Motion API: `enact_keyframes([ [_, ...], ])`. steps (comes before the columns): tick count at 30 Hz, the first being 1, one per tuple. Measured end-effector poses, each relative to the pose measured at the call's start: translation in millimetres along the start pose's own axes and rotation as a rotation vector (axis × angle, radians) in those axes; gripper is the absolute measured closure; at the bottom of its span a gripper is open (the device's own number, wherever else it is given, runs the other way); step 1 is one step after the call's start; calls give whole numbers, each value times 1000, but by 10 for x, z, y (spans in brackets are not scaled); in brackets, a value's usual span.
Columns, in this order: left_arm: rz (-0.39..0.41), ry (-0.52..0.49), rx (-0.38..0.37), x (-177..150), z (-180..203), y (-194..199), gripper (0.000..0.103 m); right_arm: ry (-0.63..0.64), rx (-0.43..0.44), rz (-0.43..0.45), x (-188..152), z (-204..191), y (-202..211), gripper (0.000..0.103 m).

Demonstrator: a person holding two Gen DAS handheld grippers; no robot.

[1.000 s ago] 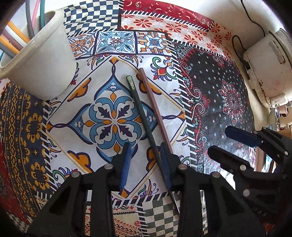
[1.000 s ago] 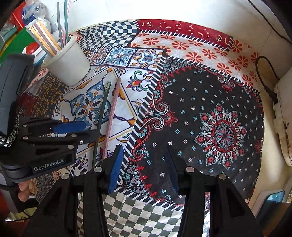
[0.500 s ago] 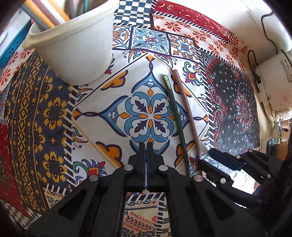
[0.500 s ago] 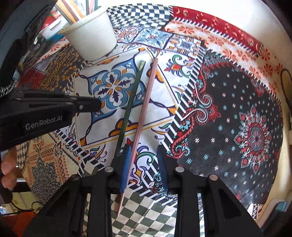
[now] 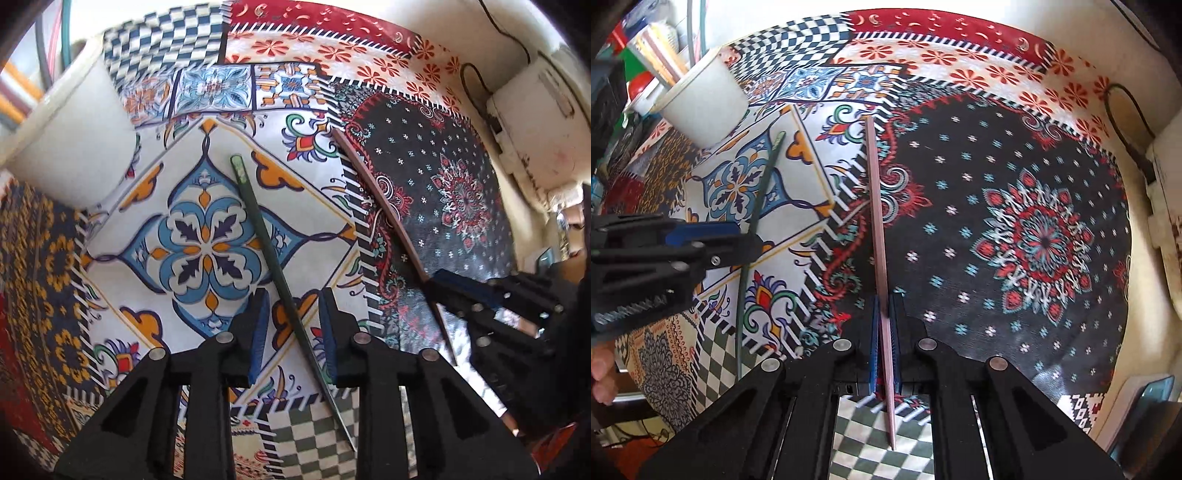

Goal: Organize utensils
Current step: 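Grasp the green stick with the left gripper while the right gripper grasps the pink stick, then lift the green stick with the left tool while the right tool carries the pink stick toward the cup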

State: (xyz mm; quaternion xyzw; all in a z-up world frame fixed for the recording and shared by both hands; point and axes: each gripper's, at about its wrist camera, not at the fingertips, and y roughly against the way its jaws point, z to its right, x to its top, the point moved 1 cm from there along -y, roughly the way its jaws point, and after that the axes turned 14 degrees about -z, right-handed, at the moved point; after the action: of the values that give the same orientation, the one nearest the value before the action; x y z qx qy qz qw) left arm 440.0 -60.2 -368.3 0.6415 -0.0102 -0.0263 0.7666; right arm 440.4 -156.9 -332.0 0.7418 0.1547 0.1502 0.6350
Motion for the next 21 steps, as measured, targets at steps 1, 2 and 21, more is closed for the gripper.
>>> enact_keyframes([
  [1, 6, -11, 18, -5, 14, -3, 78, -7, 14, 6, -18, 43, 27, 97],
  [2, 9, -16, 33, -11, 14, -8, 80, -10, 30, 6, -22, 78, 47, 97],
  [21, -46, 99, -96, 164, -580, 62, 97, 124, 18, -36, 740, -319, -95, 95],
])
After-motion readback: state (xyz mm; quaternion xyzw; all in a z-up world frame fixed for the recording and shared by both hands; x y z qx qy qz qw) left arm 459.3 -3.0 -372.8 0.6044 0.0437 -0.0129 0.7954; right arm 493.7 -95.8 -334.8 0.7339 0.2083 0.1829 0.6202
